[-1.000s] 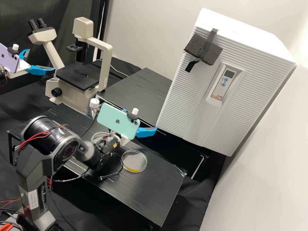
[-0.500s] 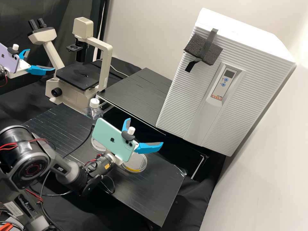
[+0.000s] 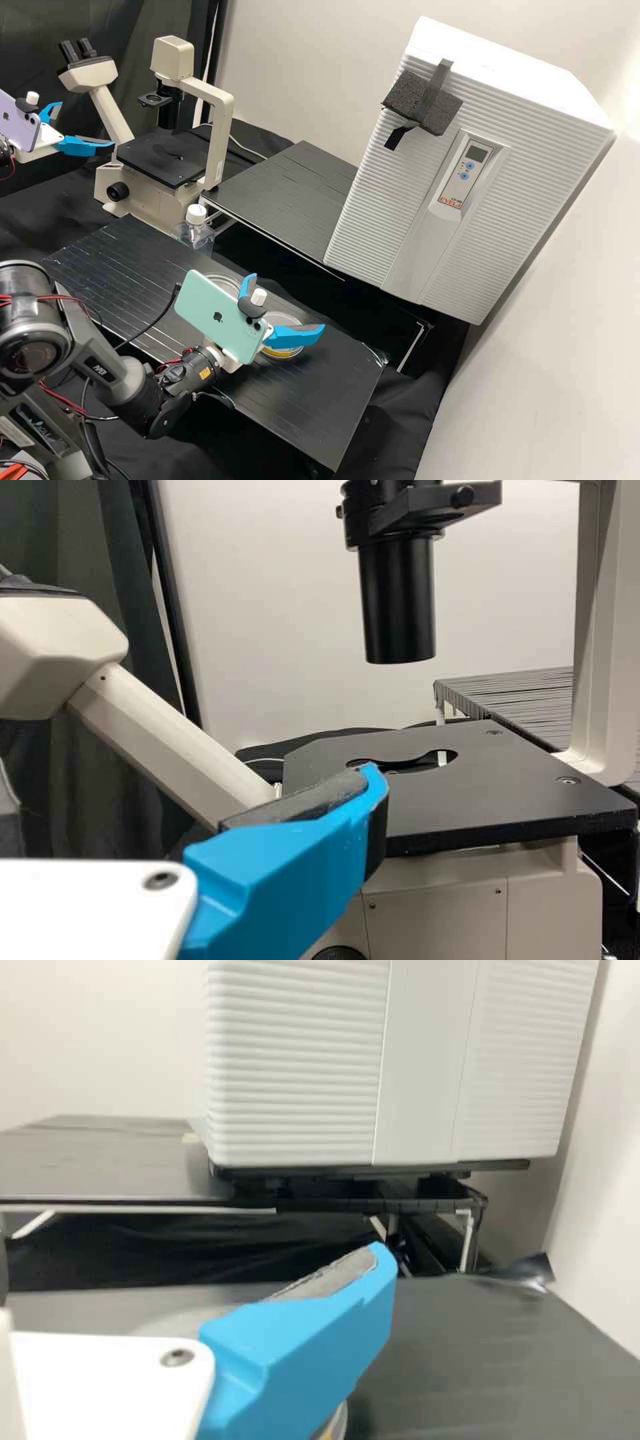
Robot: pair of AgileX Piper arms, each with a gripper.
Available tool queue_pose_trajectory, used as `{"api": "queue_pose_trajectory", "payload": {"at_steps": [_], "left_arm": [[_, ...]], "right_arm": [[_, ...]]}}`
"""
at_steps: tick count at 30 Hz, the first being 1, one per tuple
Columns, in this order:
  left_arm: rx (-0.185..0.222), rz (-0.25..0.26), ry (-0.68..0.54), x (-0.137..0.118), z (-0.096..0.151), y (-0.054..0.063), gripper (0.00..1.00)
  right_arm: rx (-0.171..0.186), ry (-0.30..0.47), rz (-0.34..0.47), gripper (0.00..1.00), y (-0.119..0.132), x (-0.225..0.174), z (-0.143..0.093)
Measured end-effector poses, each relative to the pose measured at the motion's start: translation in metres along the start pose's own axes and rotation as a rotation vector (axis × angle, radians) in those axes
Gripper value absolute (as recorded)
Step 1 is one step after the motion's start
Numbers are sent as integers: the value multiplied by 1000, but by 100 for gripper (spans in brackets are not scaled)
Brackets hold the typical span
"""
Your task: Close the petri dish lid.
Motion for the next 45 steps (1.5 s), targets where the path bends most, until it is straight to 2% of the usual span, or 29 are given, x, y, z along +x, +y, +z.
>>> {"api": "queue_pose_trajectory", "payload": {"at_steps": [3, 15, 24, 27, 33, 34, 45], "left_arm": [[0, 0, 0, 0, 0, 0, 100], [0, 0, 0, 0, 0, 0, 100], [0, 0, 0, 0, 0, 0, 100], [0, 0, 0, 0, 0, 0, 100], [0, 0, 0, 0, 0, 0, 100], [0, 0, 0, 0, 0, 0, 100], [0, 0, 0, 0, 0, 0, 100]], "right_arm": [[4, -15, -4, 100, -1, -3, 3], [-14, -45, -11, 100, 1, -6, 10], [-44, -60, -46, 100, 2, -9, 17], [-31, -55, -53, 100, 2, -9, 19], [-29, -50, -49, 100, 3, -10, 21], [-29, -50, -49, 0, 3, -10, 21], [-29, -50, -49, 0, 3, -10, 21]]}}
